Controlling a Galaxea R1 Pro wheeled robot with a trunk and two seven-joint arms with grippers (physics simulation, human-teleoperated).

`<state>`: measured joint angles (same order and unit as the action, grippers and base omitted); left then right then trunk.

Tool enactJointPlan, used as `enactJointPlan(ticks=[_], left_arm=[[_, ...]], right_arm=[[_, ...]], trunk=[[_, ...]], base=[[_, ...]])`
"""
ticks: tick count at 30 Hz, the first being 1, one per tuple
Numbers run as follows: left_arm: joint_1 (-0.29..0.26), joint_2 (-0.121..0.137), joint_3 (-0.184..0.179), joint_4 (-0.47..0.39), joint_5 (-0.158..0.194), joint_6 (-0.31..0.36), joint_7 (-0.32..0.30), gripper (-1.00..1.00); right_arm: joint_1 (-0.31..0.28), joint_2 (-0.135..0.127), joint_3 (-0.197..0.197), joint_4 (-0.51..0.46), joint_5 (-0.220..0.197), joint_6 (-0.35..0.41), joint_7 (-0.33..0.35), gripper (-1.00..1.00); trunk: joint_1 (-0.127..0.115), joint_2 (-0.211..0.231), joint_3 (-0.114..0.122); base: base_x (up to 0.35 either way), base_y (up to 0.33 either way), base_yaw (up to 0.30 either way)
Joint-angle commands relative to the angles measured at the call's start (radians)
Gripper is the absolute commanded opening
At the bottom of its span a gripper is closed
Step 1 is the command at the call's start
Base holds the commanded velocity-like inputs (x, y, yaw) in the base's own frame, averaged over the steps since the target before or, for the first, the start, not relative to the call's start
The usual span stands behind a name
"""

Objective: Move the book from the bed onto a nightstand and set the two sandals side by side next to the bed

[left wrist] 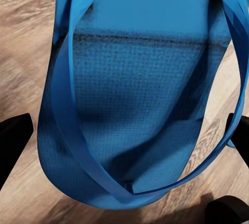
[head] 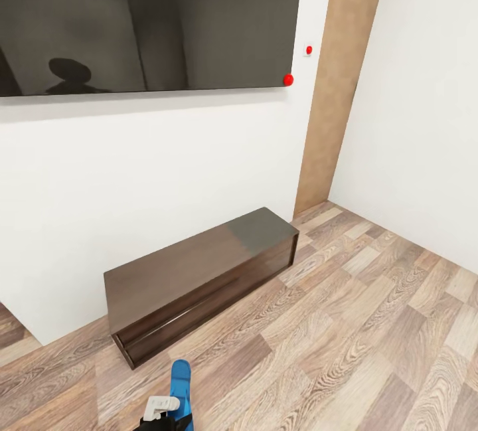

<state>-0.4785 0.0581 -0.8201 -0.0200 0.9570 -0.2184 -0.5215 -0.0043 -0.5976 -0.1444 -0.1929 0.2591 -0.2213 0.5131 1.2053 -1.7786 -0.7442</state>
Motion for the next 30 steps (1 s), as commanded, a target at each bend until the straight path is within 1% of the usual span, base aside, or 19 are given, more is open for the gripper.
enactJointPlan(ticks=[1, 4, 6, 8, 10, 12, 15, 20, 22, 27, 30], left_arm=[[0.0, 0.0, -0.008, 0.0, 0.006, -0.004, -0.002, -1.0], [0.0, -0.001, -0.008, 0.0, 0.006, -0.004, -0.002, -1.0], [0.0, -0.001, -0.008, 0.0, 0.006, -0.004, -0.002, -1.0], [0.0, -0.001, -0.008, 0.0, 0.006, -0.004, -0.002, -1.0], [0.0, -0.002, -0.008, 0.0, 0.006, -0.004, -0.002, -1.0], [-0.001, -0.005, -0.008, 0.001, 0.006, -0.004, -0.002, -1.0], [-0.001, -0.007, -0.008, 0.001, 0.006, -0.004, -0.001, -1.0], [0.0, -0.007, -0.008, 0.001, 0.006, -0.004, -0.001, -1.0], [0.0, -0.007, -0.008, 0.001, 0.006, -0.004, -0.002, -1.0], [-0.001, -0.007, -0.008, 0.0, 0.006, -0.004, -0.001, -1.0], [0.0, -0.007, -0.008, 0.001, 0.006, -0.004, -0.001, -1.0]], right_arm=[[-0.001, 0.001, -0.01, -0.004, 0.01, 0.007, 0.004, 1.0], [-0.001, 0.001, -0.013, -0.009, 0.011, 0.016, 0.003, 1.0], [0.0, 0.0, -0.014, -0.012, 0.011, 0.042, 0.003, 1.0], [-0.001, 0.0, -0.015, -0.033, 0.011, 0.14, 0.003, 1.0], [-0.001, -0.001, -0.014, -0.087, 0.011, 0.233, 0.004, 1.0], [-0.001, -0.001, -0.013, -0.143, 0.012, 0.284, 0.005, 1.0], [-0.001, -0.001, -0.012, -0.186, 0.013, 0.314, 0.006, 1.0], [0.0, -0.001, -0.011, -0.203, 0.017, 0.32, 0.006, 1.0], [-0.001, -0.001, -0.011, -0.204, 0.041, 0.321, 0.006, 1.0], [-0.001, -0.001, -0.011, -0.205, 0.151, 0.321, 0.005, 1.0], [-0.001, -0.001, -0.011, -0.206, 0.174, 0.321, 0.006, 1.0]], trunk=[[0.0, 0.0, -0.001], [0.0, 0.0, -0.001], [0.0, 0.0, -0.001], [0.0, 0.0, -0.001], [0.0, 0.0, -0.001], [0.0, 0.0, -0.001], [0.0, 0.0, -0.001], [0.0, 0.0, -0.001], [0.0, 0.0, -0.001], [0.0, 0.0, -0.001], [0.0, 0.0, -0.001]], base=[[0.0, 0.0, 0.0], [0.0, 0.0, 0.0], [0.0, 0.0, 0.0], [0.0, 0.0, 0.0], [0.0, 0.0, 0.0], [0.0, 0.0, 0.0], [0.0, 0.0, 0.0], [0.0, 0.0, 0.0], [0.0, 0.0, 0.0], [0.0, -0.016, 0.0], [0.02, -0.087, 0.0]])
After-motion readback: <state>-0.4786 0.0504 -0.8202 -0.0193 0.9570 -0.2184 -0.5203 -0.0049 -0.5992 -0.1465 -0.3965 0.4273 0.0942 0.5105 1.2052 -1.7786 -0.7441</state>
